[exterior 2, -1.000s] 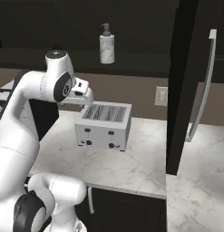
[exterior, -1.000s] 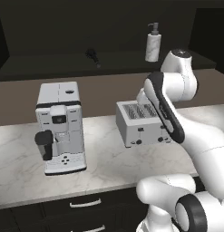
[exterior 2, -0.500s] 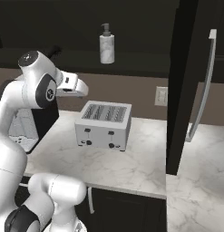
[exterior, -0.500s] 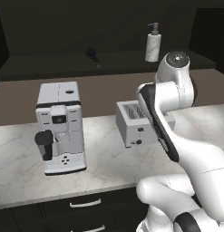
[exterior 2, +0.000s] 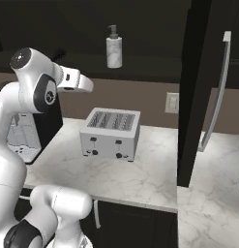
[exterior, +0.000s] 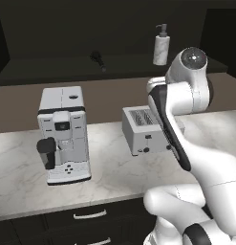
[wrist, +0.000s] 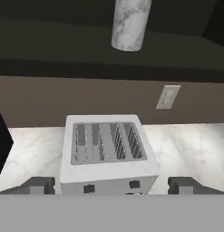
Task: Locate and retrieve the dish brush and soap dispenser from the cabinet. Place them next to the sink.
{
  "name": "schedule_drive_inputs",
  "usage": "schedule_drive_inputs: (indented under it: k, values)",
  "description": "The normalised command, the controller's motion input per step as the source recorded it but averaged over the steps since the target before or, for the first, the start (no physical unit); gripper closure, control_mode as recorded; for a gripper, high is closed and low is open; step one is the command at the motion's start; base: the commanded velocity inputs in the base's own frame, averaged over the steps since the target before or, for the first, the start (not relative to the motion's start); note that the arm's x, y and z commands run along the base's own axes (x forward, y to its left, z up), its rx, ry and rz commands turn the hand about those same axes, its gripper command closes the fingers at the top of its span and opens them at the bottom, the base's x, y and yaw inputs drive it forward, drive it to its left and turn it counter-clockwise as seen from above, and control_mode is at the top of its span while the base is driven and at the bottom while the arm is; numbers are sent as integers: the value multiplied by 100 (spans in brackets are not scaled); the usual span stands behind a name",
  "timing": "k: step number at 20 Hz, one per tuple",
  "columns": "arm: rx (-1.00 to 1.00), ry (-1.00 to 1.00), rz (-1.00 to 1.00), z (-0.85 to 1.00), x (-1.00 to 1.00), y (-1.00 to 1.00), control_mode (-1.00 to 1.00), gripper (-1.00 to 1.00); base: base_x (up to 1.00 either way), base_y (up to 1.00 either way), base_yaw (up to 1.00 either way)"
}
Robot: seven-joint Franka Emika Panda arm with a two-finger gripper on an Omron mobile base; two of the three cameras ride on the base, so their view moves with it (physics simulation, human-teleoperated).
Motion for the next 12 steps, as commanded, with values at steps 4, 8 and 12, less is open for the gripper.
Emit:
schedule_drive_inputs:
  k: [4, 8, 12]
  values:
    - [2, -7, 0, 44, 3, -14, -100, -100, 0, 0, 0]
    - [0, -12, 0, 45, 14, -12, -100, -100, 0, 0, 0]
    - [0, -8, 3, 49, 11, -12, -100, -100, 0, 0, 0]
